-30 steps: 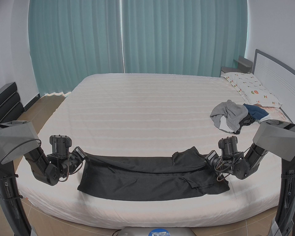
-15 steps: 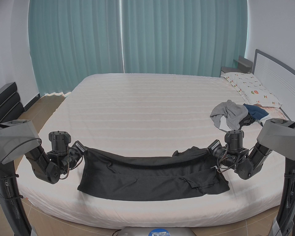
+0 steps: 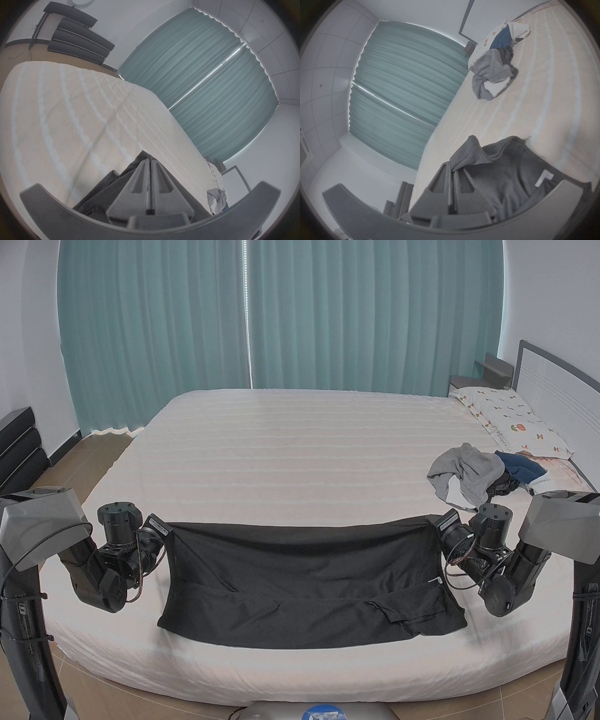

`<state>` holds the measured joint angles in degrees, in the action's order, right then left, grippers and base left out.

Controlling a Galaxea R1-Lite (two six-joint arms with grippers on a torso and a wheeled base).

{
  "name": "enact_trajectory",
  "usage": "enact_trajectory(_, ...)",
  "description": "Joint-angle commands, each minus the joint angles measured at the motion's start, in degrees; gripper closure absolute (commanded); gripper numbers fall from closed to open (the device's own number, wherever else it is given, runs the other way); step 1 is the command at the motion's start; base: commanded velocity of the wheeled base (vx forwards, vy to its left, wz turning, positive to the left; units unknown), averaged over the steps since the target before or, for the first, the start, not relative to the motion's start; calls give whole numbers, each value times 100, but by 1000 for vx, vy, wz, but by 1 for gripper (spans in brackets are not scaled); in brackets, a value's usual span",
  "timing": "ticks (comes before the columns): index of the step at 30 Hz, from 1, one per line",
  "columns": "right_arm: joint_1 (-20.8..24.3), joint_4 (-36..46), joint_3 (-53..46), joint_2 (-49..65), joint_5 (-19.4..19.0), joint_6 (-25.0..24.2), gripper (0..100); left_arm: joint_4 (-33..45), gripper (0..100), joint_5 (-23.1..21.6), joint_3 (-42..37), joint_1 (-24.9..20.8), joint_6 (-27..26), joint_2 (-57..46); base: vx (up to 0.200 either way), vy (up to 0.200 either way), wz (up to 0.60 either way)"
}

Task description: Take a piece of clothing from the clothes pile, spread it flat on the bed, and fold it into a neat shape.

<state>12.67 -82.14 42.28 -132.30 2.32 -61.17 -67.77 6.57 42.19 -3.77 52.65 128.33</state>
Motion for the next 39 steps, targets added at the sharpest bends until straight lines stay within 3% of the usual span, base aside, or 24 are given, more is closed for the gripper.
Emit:
enact_trajectory(1,8,-74,-554,-147,-38,343,100,-8,100,2,-123,-1,-18,219,0,0,0)
enact_trajectory(3,17,-65,-686,-138,-38,466,100,0,100,-15,-220,-1,-80,210,0,0,0)
enact_trajectory(7,8,75,-1028,-155,-100,958,100,-44,100,-42,-580,8,-721,280,0,0,0)
enact_trajectory(15,17,805,-1020,-243,-109,1406,100,-44,100,-42,-994,-10,-1512,482,0,0,0)
enact_trajectory(30,52,858,-1055,-340,-100,1547,100,-44,100,-33,-1213,-54,-1679,500,0,0,0)
enact_trajectory(31,52,858,-1072,-331,-91,1573,0,-44,0,-33,-1257,-72,-1670,465,0,0,0)
enact_trajectory(39,-89,840,-1231,363,-91,1556,0,0,0,-33,-1354,-45,-1679,43,0,0,0)
